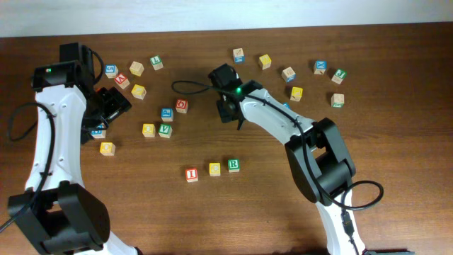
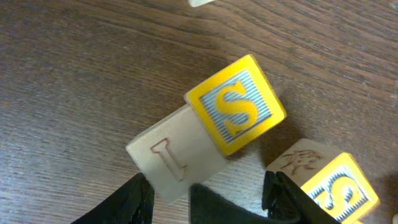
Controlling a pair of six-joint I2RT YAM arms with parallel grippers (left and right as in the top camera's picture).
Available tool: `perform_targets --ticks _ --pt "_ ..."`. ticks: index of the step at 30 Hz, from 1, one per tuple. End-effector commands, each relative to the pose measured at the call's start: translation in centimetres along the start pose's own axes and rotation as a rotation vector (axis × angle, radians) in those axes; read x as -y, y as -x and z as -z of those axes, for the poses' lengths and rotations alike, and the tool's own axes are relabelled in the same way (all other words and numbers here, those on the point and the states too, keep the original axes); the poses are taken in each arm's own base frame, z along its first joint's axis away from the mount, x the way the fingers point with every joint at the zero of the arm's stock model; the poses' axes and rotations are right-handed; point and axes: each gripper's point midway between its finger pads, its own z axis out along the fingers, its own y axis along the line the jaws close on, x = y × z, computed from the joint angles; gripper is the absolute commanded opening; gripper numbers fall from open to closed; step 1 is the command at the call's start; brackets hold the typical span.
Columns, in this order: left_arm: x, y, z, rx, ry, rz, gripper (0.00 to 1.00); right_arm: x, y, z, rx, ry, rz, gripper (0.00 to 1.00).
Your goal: Spell out ICRA
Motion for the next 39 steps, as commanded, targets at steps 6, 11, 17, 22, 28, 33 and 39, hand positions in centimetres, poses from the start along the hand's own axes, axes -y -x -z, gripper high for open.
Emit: perform_targets --ticks 6,11,17,22,28,33,39 --pt "0.0 0.1 0.6 0.015 -0.009 0.011 0.99 -3.8 1.1 -0.2 0.033 0.195 0.080 0.50" --pt "0.0 0.1 0.6 0.015 -0.009 0.011 0.99 -4.7 1.2 0.5 0.025 0.248 0.096 0.46" --pt "0.0 0.1 0.6 0.015 -0.009 0.011 0.99 -4.0 5.4 2.9 0.157 0.175 0.405 0.60" --pt "0.0 0.1 0.6 0.015 -0.009 0.011 0.99 -3.7 4.8 0.4 0.133 0.235 0.401 0.60" --pt "0.0 0.1 0.6 0.015 -0.009 0.011 0.99 -3.8 1.7 -1.3 0.014 0.255 0.417 0.53" --pt "0.0 0.1 0.6 0.015 -0.009 0.011 0.99 -3.5 1.3 -0.7 -0.018 0.250 0.389 0.46" --pt "0.0 0.1 0.6 0.015 -0.009 0.011 0.99 -3.9 3.2 -0.5 0.047 0.252 0.353 0.43"
